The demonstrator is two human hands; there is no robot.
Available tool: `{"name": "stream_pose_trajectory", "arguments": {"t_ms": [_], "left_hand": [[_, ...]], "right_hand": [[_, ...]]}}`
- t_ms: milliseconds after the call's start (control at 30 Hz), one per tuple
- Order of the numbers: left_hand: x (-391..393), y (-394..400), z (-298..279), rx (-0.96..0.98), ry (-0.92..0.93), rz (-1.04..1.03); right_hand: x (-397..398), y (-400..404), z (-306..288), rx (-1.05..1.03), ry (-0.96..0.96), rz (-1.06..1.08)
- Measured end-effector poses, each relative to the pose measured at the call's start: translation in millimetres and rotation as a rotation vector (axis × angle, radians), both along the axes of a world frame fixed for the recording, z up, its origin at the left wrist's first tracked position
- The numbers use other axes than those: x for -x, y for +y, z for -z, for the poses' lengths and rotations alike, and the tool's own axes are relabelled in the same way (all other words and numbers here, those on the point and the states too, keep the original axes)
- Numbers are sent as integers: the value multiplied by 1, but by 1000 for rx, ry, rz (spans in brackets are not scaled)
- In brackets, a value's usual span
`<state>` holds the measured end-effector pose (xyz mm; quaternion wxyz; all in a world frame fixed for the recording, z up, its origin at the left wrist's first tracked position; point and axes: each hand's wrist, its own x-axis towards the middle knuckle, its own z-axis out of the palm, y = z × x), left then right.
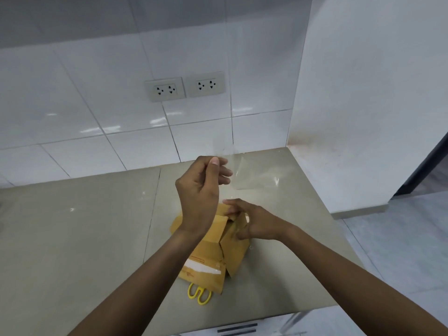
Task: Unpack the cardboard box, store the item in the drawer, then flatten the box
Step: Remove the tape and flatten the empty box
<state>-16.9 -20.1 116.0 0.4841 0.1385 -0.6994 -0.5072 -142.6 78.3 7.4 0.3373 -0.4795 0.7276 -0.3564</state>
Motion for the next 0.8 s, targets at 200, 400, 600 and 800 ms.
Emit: {"name": "stream_pose_trajectory", "arguments": {"t_ms": [200,400,600,800], "left_hand": [[22,-9,23,-371,-203,-18],[51,-7,47,-551,-320,68],[70,-4,40,-450,-396,231],[88,-11,51,-466,-475,302]], "right_hand": [[-3,27,-2,228,-400,174],[10,45,6,521,-888,682],[22,55,-17,421,-444,576],[29,68,-18,319,-588,348]]}}
